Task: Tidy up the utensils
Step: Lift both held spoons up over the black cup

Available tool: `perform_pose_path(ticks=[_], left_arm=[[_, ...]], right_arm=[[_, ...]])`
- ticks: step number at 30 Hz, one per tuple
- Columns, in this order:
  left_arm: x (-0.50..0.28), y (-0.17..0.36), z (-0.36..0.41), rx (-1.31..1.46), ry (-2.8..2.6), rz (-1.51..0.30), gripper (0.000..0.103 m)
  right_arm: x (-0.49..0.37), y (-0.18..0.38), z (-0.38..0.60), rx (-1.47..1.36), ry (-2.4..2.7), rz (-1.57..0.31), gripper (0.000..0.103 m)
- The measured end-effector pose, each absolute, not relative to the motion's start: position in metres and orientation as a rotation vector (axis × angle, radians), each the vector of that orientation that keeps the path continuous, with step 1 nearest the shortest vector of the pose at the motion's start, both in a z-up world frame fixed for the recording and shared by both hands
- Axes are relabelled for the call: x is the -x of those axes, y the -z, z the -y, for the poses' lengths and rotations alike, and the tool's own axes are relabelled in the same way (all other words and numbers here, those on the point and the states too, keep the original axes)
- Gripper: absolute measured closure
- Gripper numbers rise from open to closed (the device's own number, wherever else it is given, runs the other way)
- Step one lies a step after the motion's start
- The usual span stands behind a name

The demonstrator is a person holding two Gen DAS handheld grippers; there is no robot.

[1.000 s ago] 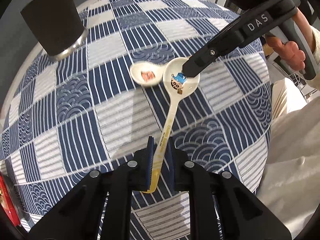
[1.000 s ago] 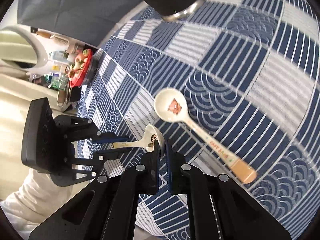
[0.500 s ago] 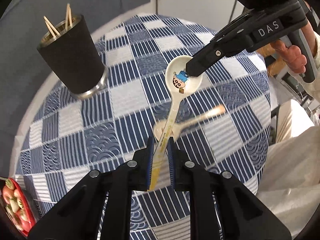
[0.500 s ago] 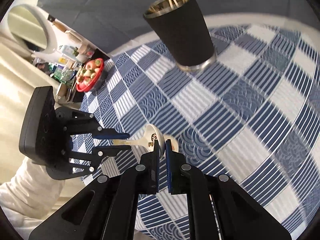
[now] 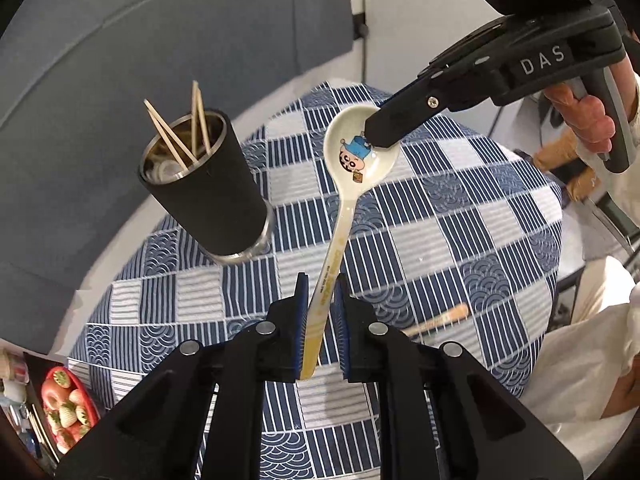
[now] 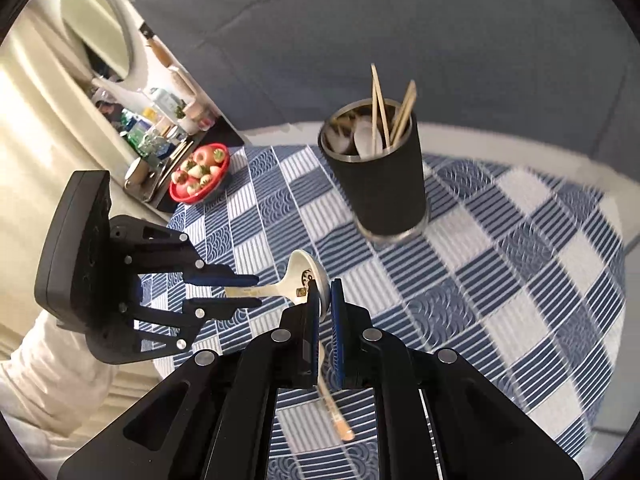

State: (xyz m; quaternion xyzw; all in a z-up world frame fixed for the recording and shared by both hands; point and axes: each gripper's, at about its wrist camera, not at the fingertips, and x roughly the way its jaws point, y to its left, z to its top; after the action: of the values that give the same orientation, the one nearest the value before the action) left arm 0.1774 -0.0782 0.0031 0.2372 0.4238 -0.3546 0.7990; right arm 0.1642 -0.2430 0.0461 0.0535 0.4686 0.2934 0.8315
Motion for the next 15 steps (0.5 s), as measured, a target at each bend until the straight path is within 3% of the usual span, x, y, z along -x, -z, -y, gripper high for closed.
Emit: perform_pose_path(ticks=[15], left_arm=[[-0.201, -0.043, 0.100, -0.441, 0.668, -0.843, 0.091]], right_arm=[[-0.201, -0.112, 0.259, 0.028, -0.648, -0.903, 0.097]])
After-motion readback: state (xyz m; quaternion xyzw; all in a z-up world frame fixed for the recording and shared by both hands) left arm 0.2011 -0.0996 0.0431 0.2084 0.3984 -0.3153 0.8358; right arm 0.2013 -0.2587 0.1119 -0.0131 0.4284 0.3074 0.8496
